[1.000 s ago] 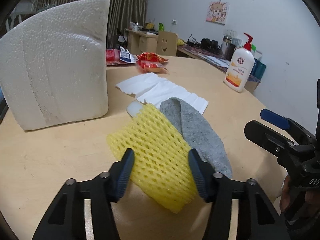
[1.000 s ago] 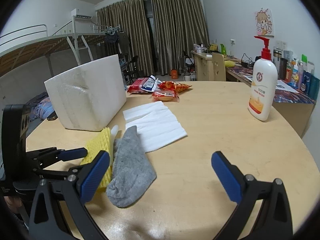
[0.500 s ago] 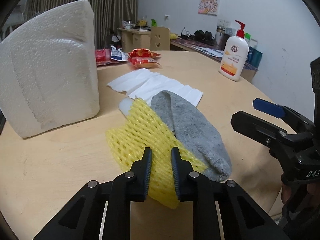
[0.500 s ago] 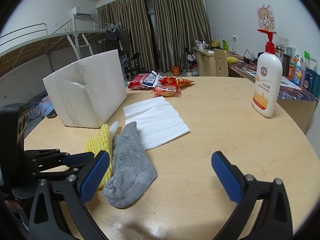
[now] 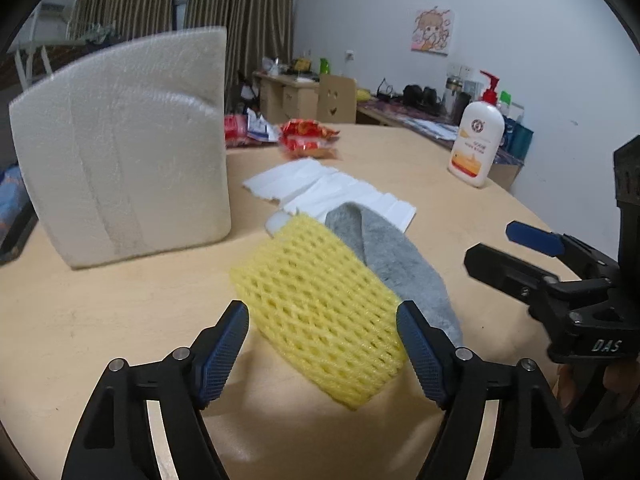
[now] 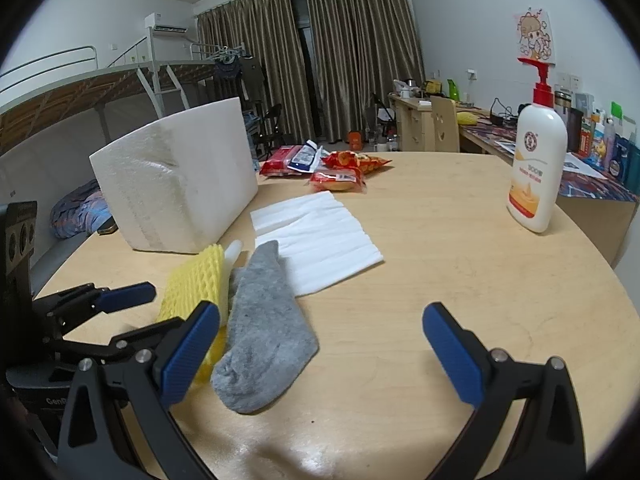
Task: Organize soft objects
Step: 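Lift the yellow foam net off the table with the left gripper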
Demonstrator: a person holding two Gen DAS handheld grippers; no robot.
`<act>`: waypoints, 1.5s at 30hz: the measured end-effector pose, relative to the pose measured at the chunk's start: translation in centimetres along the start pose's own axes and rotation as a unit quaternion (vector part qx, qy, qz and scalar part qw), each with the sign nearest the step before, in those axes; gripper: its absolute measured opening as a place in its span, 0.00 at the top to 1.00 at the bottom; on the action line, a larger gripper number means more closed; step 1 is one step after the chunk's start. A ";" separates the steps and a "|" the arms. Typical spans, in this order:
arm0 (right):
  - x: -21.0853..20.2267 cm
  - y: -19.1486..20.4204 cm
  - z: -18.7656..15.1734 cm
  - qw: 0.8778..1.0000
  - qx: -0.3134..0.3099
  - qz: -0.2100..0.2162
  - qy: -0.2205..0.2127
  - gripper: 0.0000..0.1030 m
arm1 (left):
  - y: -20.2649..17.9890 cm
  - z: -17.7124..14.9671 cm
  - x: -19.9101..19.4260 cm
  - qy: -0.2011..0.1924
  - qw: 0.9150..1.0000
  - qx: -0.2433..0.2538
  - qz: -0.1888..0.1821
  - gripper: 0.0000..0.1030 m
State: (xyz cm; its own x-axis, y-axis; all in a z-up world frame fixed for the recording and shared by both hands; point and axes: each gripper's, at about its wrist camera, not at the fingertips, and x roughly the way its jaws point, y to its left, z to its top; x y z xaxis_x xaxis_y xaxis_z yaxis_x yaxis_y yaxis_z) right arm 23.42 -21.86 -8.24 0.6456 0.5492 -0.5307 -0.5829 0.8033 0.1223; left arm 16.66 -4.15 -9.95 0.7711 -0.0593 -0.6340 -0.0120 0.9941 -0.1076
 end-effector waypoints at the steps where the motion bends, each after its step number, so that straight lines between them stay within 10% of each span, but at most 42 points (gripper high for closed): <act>1: 0.0 0.0 0.0 1.000 0.000 0.000 0.000 0.00 | 0.1 0.0 0.2 0.007 1.000 -0.005 -0.001 0.25; 8: -0.2 0.1 0.0 1.000 0.000 0.000 -0.003 0.00 | 0.2 0.0 1.4 0.037 0.999 -0.011 0.007 0.29; 19: -0.4 -0.2 -0.2 1.000 0.006 -0.006 -0.003 0.00 | 0.1 -0.1 1.9 0.043 0.999 -0.009 -0.013 0.87; 45: 2.1 3.6 0.6 0.999 -0.017 0.010 0.033 0.00 | 3.7 -0.5 -3.7 -0.040 0.999 -0.007 0.014 0.92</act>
State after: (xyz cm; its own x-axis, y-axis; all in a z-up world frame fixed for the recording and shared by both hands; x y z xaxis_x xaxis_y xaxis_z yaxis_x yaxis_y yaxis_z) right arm 22.95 -17.62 -8.46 0.6002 0.5472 -0.5834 -0.6120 0.7838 0.1056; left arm 13.45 -0.32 -8.38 0.8190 -0.0225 -0.5734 -0.0434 0.9939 -0.1010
